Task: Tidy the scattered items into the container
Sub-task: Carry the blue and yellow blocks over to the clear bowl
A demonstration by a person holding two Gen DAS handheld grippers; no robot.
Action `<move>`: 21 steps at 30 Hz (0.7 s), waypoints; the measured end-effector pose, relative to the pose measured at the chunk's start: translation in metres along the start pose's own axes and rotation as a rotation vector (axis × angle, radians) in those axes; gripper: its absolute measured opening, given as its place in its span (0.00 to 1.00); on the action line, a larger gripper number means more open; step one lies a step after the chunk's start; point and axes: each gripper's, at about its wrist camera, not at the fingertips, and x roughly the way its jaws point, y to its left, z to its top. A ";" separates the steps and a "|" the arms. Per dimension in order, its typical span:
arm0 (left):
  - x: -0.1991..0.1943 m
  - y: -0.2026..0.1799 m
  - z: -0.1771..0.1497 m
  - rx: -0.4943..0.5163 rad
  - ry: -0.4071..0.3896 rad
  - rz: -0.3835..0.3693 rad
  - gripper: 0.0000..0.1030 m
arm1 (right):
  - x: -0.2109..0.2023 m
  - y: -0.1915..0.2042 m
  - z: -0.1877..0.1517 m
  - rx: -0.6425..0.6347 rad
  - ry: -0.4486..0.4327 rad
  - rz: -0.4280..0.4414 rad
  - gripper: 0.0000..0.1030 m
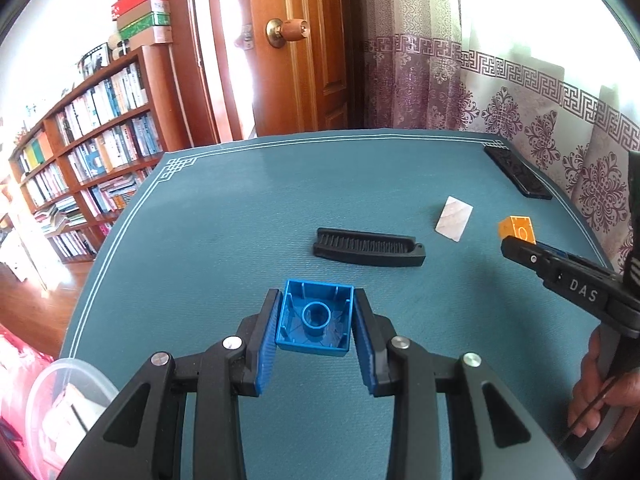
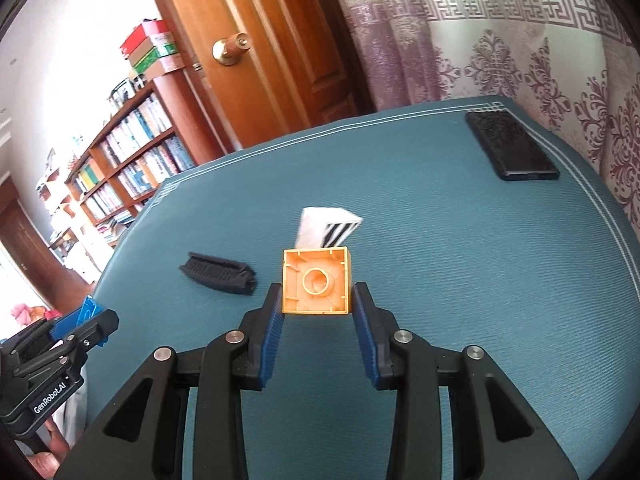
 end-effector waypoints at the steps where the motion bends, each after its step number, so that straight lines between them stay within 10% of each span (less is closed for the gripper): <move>1: -0.002 0.003 -0.002 -0.004 -0.002 0.008 0.37 | 0.000 0.004 -0.001 -0.003 0.005 0.013 0.36; 21: -0.048 0.074 -0.043 -0.109 -0.008 0.128 0.37 | -0.022 0.108 -0.047 -0.172 0.080 0.232 0.36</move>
